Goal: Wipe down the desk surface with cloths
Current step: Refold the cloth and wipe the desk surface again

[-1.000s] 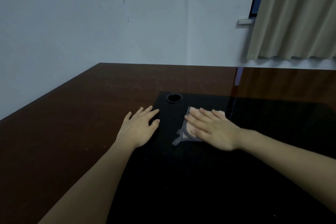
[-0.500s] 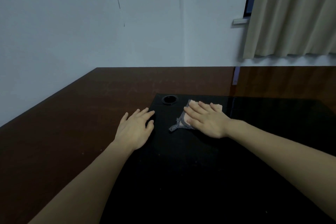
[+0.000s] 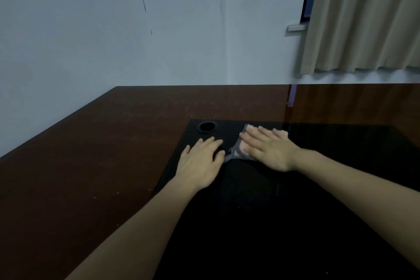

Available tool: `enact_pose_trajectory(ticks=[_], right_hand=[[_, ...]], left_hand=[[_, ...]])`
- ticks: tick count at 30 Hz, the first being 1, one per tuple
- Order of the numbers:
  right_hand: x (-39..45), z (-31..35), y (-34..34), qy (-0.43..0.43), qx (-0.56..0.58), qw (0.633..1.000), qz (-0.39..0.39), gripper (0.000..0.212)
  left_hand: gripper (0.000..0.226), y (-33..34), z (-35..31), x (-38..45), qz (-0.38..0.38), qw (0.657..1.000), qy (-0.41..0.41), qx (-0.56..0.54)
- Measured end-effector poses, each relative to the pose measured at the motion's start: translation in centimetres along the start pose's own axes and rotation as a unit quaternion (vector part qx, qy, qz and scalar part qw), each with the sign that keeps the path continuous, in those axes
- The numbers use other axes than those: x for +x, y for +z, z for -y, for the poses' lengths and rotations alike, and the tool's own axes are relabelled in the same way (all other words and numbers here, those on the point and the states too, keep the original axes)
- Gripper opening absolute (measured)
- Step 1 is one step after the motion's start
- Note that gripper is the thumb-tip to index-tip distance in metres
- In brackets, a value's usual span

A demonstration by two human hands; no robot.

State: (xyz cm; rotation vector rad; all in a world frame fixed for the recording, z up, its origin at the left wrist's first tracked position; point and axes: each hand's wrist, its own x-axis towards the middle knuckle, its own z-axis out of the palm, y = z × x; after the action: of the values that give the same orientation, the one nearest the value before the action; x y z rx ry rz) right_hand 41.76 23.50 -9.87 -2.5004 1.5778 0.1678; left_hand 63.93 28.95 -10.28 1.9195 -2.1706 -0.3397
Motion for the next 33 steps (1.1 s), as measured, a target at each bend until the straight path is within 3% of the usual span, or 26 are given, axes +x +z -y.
enact_pose_trajectory(ticks=[4,7,16,20,22,26,33], right_hand=[[4.2,-3.4,-1.0,0.087,0.014,0.996,-0.014,0.062],[5.2,-3.8,-1.1,0.099,0.022,0.995,-0.018,0.063],[-3.8,-0.2,0.7,-0.023,0.002,1.000,0.010,0.060],[-8.4,1.2,0.8,-0.065,0.021,0.997,0.027,0.086],[-8.6,1.2,0.8,-0.066,0.021,0.997,0.030,0.088],[-5.0,0.0,0.5,-0.025,0.013,1.000,0.013,0.062],[2.4,-2.1,-0.5,0.081,0.024,0.996,-0.015,0.062]], left_hand=[[0.050,0.9,0.0,-0.5,-0.006,1.000,-0.005,-0.006],[0.050,0.9,0.1,-0.6,-0.012,1.000,-0.005,-0.008],[0.067,0.6,-0.2,-0.5,0.008,1.000,-0.006,0.017],[0.067,0.7,-0.3,-0.6,0.004,1.000,-0.006,0.022],[0.066,0.8,-0.2,-0.6,0.002,1.000,-0.006,0.024],[0.062,0.7,-0.2,-0.4,0.007,1.000,-0.010,0.028],[0.059,0.7,-0.1,-0.6,-0.001,1.000,-0.009,0.029]])
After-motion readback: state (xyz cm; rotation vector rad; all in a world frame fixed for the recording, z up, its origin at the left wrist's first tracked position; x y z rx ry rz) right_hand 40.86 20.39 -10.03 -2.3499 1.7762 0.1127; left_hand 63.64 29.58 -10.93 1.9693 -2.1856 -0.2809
